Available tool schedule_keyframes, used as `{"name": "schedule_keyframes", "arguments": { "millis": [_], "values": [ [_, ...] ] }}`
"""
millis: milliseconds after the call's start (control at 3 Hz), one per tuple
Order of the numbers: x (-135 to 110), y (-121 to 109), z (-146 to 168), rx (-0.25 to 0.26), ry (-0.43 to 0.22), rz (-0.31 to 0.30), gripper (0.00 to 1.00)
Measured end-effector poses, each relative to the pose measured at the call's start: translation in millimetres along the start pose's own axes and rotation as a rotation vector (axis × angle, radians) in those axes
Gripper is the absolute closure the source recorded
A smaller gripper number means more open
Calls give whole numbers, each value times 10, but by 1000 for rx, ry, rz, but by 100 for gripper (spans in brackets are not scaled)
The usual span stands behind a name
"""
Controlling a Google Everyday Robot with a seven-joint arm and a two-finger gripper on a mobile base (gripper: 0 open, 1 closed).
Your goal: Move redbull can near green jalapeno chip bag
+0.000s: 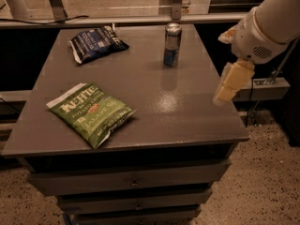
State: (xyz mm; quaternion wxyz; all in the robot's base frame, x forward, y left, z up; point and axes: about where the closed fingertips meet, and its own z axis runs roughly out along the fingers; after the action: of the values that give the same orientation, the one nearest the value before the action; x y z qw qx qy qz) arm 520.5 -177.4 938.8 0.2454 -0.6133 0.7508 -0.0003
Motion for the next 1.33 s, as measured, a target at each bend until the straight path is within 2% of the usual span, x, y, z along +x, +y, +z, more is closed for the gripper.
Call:
{"name": "schedule_keyframes", "arguments": {
  "millis": [333, 667, 1000, 1333],
  "values": [
    [-209, -528, 298, 65, -129, 37, 0],
    [-414, -983, 546, 109, -291, 96, 0],
    [-632, -1375, 788, 142, -471, 124, 0],
    [-757, -1607, 1033, 143, -605, 173, 0]
  ]
}}
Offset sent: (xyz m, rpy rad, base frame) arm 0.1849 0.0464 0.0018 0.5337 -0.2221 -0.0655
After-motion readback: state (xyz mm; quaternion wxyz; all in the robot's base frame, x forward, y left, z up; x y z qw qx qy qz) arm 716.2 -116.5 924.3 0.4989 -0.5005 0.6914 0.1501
